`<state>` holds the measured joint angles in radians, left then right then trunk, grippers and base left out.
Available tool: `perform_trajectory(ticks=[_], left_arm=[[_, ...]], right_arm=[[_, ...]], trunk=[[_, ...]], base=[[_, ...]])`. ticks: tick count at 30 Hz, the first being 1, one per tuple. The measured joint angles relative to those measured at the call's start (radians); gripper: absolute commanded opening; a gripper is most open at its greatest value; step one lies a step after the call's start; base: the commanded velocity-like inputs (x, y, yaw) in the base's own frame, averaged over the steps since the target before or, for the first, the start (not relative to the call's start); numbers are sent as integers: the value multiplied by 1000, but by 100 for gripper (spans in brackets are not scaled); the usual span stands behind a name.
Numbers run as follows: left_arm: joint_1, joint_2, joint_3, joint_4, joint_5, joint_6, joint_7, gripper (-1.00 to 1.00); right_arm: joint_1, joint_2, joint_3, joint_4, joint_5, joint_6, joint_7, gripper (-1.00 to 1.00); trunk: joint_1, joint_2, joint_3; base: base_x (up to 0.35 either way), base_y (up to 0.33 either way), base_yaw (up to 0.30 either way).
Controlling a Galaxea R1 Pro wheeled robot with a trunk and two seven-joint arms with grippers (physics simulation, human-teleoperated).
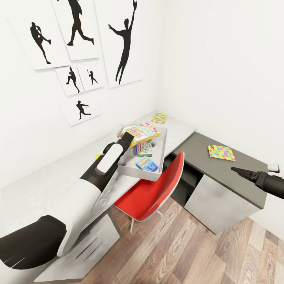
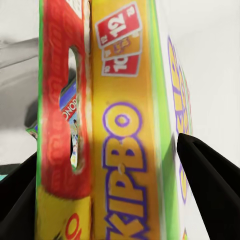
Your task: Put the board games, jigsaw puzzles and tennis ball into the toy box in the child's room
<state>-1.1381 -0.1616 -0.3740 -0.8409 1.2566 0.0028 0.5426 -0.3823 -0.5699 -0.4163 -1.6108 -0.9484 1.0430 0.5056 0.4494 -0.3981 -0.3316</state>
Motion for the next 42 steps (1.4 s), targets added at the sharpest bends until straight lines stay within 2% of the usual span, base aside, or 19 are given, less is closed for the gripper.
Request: perform_trajectory(ticks=[21, 27, 31, 42], left_arm=[[29, -1, 0, -2, 12, 0, -7, -100], [37, -1, 0, -7, 55, 0, -7, -100], [39, -1, 0, -8, 72, 0, -7, -100], [41, -2, -4, -10, 88, 0, -7, -100]], right_arm=[[0, -1, 0, 0, 0, 0, -1, 100], [0, -4, 0, 0, 0, 0, -1, 100], [0, -5, 0, 0, 0, 0, -1, 100], [0, -6, 0, 0, 0, 0, 0, 100]], trunk=[[0, 0, 0], [0, 0, 0], [0, 0, 0], [0, 0, 0]], base=[[97, 0, 0], [22, 0, 0], [14, 0, 0], [167, 0, 0]])
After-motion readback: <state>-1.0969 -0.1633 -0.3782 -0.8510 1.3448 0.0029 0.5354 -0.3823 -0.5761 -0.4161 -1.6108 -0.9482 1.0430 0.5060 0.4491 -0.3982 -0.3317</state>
